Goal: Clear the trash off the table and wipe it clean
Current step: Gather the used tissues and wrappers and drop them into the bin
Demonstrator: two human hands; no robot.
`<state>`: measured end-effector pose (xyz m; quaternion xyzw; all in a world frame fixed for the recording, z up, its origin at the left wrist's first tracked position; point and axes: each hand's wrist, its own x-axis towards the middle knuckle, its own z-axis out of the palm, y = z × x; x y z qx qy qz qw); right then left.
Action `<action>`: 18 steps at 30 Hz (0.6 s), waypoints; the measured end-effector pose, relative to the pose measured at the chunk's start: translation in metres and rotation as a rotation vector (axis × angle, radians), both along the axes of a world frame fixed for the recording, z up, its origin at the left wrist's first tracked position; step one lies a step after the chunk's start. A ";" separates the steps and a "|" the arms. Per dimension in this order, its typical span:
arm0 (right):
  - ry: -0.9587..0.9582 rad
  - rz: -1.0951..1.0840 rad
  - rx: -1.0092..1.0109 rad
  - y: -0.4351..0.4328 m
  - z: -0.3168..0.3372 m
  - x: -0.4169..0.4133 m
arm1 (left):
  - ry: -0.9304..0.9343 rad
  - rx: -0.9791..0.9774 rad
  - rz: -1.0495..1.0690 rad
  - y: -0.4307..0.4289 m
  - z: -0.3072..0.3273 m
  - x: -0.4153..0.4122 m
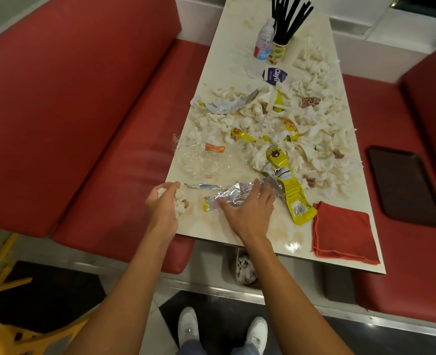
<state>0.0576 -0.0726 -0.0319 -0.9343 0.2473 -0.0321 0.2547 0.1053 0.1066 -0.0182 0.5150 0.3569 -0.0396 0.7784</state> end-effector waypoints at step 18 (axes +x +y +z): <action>-0.255 0.094 0.184 -0.001 0.010 -0.001 | -0.021 0.020 -0.059 -0.005 0.004 -0.006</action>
